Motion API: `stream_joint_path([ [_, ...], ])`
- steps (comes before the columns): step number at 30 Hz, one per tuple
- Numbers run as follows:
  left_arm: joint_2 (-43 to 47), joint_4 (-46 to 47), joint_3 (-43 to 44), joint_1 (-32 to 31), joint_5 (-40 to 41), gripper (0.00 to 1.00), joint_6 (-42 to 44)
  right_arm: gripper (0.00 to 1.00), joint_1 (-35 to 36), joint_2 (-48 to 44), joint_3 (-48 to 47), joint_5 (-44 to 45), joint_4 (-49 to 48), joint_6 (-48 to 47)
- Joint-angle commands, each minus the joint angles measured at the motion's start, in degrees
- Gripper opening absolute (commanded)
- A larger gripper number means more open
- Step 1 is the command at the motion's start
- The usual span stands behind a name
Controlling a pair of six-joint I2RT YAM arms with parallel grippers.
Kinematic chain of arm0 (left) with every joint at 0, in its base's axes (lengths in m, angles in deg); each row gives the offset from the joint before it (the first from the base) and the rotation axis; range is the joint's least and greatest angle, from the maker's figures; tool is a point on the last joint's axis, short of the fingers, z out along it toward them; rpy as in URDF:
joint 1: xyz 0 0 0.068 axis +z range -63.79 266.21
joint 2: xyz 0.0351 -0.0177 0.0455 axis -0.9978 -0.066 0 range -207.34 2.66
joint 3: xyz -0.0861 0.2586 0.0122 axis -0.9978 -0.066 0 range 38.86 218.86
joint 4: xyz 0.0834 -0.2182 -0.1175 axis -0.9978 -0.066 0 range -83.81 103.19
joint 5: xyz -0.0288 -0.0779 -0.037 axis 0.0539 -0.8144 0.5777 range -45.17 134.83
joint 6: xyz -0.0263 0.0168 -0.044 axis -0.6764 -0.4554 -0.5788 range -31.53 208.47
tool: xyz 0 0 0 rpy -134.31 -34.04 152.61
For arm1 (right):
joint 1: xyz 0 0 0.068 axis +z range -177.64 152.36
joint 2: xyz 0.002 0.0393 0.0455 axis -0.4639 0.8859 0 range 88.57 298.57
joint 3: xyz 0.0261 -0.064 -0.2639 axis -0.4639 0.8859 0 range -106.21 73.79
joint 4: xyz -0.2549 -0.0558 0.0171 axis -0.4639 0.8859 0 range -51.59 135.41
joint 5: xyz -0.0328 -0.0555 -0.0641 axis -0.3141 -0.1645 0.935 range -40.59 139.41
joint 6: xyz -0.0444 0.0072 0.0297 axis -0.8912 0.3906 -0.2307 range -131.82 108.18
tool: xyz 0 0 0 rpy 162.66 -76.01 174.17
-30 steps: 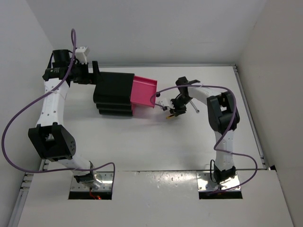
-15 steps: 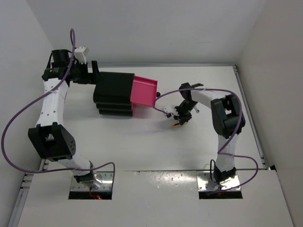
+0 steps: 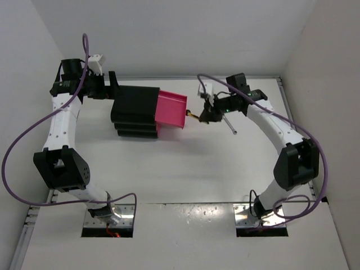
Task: Sort the tools into containers
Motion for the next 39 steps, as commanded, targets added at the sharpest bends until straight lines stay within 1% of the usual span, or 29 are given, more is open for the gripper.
stream_joint_path([
  [1, 0.94, 2.66, -0.37, 0.68, -1.35, 1.0, -1.66, 0.0, 0.43, 3.63, -3.88, -8.31, -26.01, 34.49],
  [2, 0.94, 2.66, -0.37, 0.68, -1.35, 1.0, -1.66, 0.0, 0.43, 4.87, -4.58, -6.92, -31.63, 49.78],
  [3, 0.94, 2.66, -0.37, 0.68, -1.35, 1.0, -1.66, 0.0, 0.95, 6.27, -5.63, -6.91, -38.91, 56.2],
  [4, 0.94, 2.66, -0.98, 0.68, -1.35, 1.0, -1.66, 0.0, 0.96, 9.77, -8.77, -5.78, -41.25, 66.01],
  [7, 1.46, 2.66, -0.99, 0.68, -1.35, 1.0, -1.66, 0.0, 2.36, 15.15, -15.11, -4.45, -44.42, 74.43],
  [8, 1.46, 2.66, -0.99, 0.68, -1.35, 1.0, -1.66, 0.0, 3.06, 18.21, -16.53, -3.31, -44.96, 77.33],
  [10, 1.46, 3.19, -1.6, 0.68, -1.35, 1.0, -1.66, 0.0, 3.68, 21.39, -20.64, -3.3, -44.96, 79.37],
  [11, 1.46, 3.19, -2.13, 0.68, -1.35, 1.0, -1.66, 0.0, 3.68, 22.97, -22.15, -3.3, -43.48, 80.34],
  [13, 0.85, 3.19, -2.13, 0.15, -1.35, 1.0, -1.66, 0.0, 4.21, 26.83, -23.83, -3.83, -43.47, 83.07],
  [21, -0.29, 4.42, -2.13, 0.15, -1.35, 1.0, -2.19, 0.01, 5.35, 29.14, -22.61, -2.16, -42.06, 84.3],
  [23, -0.29, 4.95, -2.13, 0.15, -1.35, 1.0, -2.19, 0.09, 5.35, 29.14, -22.0, -2.86, -42.06, 84.3],
  [24, -0.82, 4.95, -2.13, -0.37, -1.35, 1.0, -2.19, 0.2, 5.88, 29.14, -21.99, -2.86, -42.06, 83.26],
  [25, -0.82, 4.95, -2.13, -0.37, -1.35, 1.0, -2.19, 0.28, 5.88, 29.14, -21.99, -2.86, -41.28, 83.25],
  [26, -0.82, 5.56, -2.13, -0.37, -1.35, 1.0, -2.19, 0.34, 5.88, 29.14, -21.99, -2.86, -40.75, 82.29],
  [27, -0.82, 5.56, -2.13, -1.07, -1.35, 1.0, -2.19, 0.44, 5.88, 29.14, -21.99, -2.25, -40.22, 81.67],
  [31, -1.44, 5.56, -1.6, -3.0, -1.97, 1.0, -2.71, 0.57, 6.41, 26.86, -22.52, -1.54, -39.07, 78.17],
  [33, -2.14, 5.56, -1.08, -3.62, -1.97, 1.0, -3.24, 0.57, 5.88, 25.54, -23.13, -1.63, -38.46, 77.62],
  [34, -2.14, 5.56, -0.56, -4.24, -1.97, 1.0, -3.24, 0.57, 4.23, 24.93, -23.13, -1.63, -38.46, 78.23],
  [35, -2.66, 5.56, -0.55, -4.24, -1.97, 1.0, -3.24, 0.57, 3.17, 23.09, -21.3, -2.24, -40.98, 79.37],
  [37, -2.67, 5.56, -0.55, -5.64, -2.5, 1.0, -2.71, 0.56, 0.27, 21.41, -18.66, -6.62, -44.68, 82.61],
  [38, -2.67, 5.56, -0.55, -5.65, -2.5, 1.0, -2.71, 0.56, -3.05, 20.88, -15.69, -10.47, -49.05, 87.51],
  [39, -2.67, 5.56, -0.55, -6.43, -1.8, 1.0, -2.19, 0.54, -4.82, 20.88, -13.83, -12.6, -52.57, 90.95],
])
